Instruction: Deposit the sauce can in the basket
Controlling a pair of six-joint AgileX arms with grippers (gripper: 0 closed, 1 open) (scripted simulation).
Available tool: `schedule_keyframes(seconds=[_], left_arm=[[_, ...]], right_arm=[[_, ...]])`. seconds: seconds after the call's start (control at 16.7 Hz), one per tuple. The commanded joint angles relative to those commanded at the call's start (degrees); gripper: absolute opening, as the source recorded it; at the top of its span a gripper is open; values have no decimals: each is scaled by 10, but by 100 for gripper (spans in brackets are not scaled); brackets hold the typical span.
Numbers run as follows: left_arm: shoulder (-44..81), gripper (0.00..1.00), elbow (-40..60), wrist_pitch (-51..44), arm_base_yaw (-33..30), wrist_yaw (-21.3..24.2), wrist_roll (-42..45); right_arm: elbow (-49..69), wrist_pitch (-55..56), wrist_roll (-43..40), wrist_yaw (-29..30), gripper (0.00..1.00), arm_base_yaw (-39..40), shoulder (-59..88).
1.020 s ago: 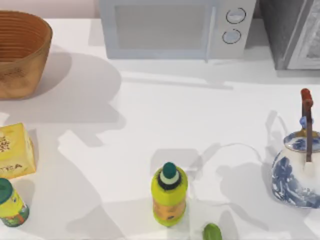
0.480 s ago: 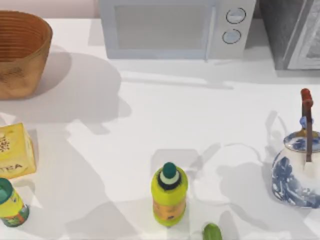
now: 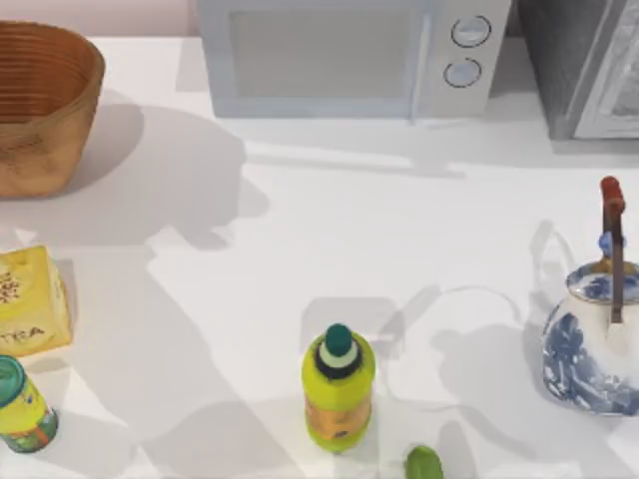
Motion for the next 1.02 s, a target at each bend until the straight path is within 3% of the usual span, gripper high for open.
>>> schedule_keyframes(seconds=[0.12, 0.9, 1.02], left_arm=[[0, 0, 0, 0, 0, 0, 0], [0, 98, 0, 0, 0, 0, 0], [0, 100, 0, 0, 0, 0, 0]], right_arm=[[0, 0, 0, 0, 100, 0, 0], [0, 0, 0, 0, 100, 0, 0], [0, 0, 0, 0, 100, 0, 0]])
